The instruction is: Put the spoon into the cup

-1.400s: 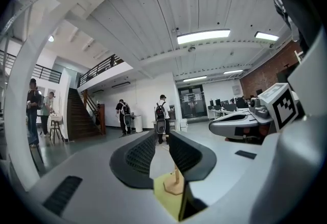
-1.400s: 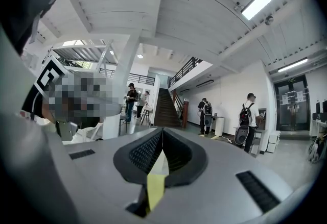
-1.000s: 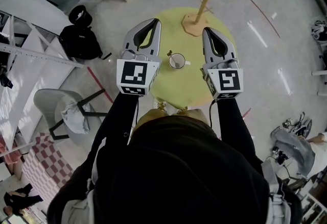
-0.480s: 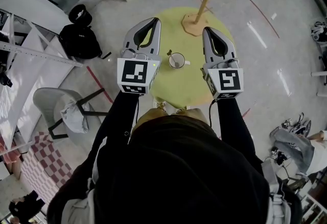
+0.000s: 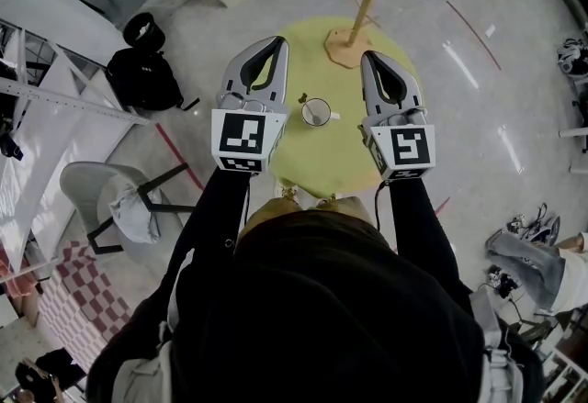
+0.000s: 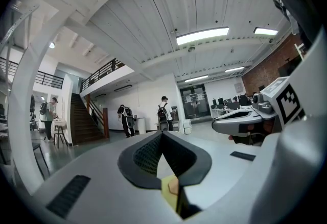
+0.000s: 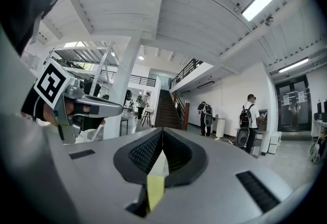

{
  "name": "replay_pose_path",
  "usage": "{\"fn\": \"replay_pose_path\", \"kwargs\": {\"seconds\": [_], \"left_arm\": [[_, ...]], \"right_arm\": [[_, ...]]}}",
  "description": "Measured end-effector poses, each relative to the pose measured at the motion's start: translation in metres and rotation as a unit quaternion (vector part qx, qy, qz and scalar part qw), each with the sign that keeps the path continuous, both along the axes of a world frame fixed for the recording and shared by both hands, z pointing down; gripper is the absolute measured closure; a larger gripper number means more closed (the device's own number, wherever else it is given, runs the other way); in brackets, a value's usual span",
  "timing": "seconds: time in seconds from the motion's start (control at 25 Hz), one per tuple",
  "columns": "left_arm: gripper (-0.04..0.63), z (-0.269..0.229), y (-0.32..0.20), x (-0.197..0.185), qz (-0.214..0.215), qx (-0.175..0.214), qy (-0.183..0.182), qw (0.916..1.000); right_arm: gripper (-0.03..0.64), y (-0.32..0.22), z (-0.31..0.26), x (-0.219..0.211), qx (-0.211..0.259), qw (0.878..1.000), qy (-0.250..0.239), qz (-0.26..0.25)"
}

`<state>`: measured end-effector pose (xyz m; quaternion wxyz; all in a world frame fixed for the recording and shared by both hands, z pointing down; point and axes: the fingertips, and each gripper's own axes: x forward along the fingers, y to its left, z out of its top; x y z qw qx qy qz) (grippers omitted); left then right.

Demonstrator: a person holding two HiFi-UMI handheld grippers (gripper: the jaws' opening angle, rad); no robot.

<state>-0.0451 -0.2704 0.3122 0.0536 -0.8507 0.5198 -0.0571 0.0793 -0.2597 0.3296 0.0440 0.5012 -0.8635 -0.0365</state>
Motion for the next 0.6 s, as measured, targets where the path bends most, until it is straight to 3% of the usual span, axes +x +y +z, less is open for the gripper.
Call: {"fn": "replay_pose_path", "kwargs": {"seconds": [0.44, 0.6], "left_arm": [[0.58, -0.0009, 0.0017, 0.0058, 0.0, 0.013, -0.03, 0.9995], [0.58, -0.0002, 0.0012, 0.0066, 0.002, 0.009, -0.021, 0.9997]], "right_arm": [[0.591, 0.0001, 0.004, 0.0065, 0.008, 1.0, 0.013, 0.005], [0.591, 0.0015, 0.0025, 0.0048, 0.009, 1.0, 0.029, 0.003]]}}
